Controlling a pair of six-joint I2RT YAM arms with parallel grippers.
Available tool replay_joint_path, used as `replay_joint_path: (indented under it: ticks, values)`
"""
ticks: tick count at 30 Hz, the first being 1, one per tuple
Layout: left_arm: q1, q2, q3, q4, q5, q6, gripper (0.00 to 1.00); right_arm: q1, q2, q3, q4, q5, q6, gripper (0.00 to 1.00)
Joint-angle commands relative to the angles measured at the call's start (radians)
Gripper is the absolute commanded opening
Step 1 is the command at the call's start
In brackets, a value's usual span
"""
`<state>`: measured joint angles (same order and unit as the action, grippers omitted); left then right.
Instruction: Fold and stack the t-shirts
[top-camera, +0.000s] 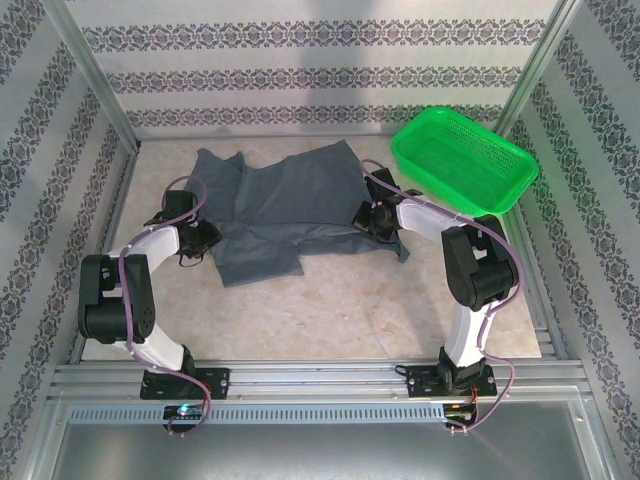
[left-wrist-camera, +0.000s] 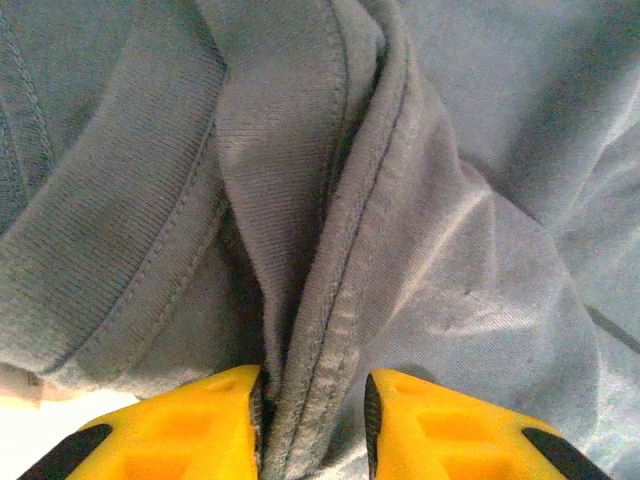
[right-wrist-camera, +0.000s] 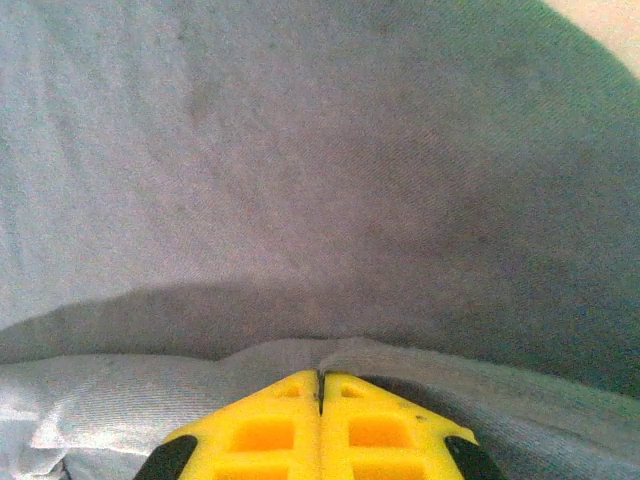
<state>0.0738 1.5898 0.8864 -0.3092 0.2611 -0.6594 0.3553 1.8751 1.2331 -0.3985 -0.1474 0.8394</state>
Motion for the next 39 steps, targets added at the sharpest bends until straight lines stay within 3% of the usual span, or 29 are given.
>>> replay_joint_path:
  ticks: [1,9,17,23,28,35,39]
  values:
    - [-0.014,-0.025,0.028,-0.081,-0.002,0.006,0.32,-0.006,0.012,0.006,0.003,-0.006,0.013,0.00]
    - [-0.058,0.012,0.098,-0.228,-0.030,0.008,0.37,-0.005,0.014,0.005,0.007,-0.002,0.017,0.00]
    - [-0.072,0.056,0.114,-0.237,-0.055,0.008,0.37,-0.005,0.007,-0.004,0.009,-0.002,0.019,0.00]
    - [-0.074,0.062,0.119,-0.232,-0.087,0.020,0.21,-0.006,0.004,-0.012,0.010,-0.001,0.019,0.00]
    - [-0.073,0.033,0.137,-0.240,-0.115,0.017,0.01,-0.006,-0.004,-0.017,0.008,0.006,0.018,0.00]
    - [-0.085,-0.146,0.147,-0.345,-0.160,-0.048,0.00,-0.001,-0.060,-0.033,-0.004,0.023,0.020,0.00]
    - [-0.097,-0.312,0.142,-0.450,-0.244,-0.143,0.00,0.018,-0.129,-0.053,-0.029,0.024,0.025,0.00]
